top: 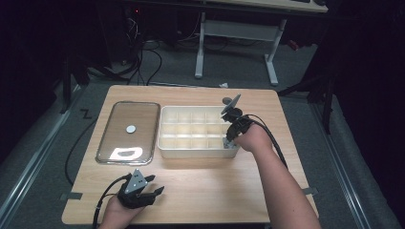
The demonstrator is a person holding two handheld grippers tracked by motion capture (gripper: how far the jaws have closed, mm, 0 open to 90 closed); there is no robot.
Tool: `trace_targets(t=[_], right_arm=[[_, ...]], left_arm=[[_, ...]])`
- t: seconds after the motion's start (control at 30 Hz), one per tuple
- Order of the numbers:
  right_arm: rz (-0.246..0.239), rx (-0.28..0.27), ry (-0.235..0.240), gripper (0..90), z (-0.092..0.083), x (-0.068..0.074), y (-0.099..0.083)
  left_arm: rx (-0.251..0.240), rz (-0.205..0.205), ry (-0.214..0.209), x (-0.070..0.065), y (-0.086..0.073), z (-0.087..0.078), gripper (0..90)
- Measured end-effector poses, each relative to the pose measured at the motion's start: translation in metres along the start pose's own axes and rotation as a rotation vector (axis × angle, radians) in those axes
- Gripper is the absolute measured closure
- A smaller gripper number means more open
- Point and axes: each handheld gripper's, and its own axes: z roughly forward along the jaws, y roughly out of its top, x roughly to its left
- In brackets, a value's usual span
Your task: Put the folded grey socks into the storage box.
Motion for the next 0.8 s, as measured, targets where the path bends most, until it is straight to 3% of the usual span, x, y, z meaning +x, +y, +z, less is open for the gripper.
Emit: trace_targets(t=[0.2,0.8], right_arm=[[0.026,-0.062,-0.017,77.8,0.0,-0.002,-0.008],[0.069,-0.206,0.016,66.9,0.004,-0.001,-0.027]], left_arm=[[-0.003,-0.001,-0.002,0.0,0.001,-0.001,44.3],[-0.01,0.0,-0.001,0.0,0.001,0.001,44.1]])
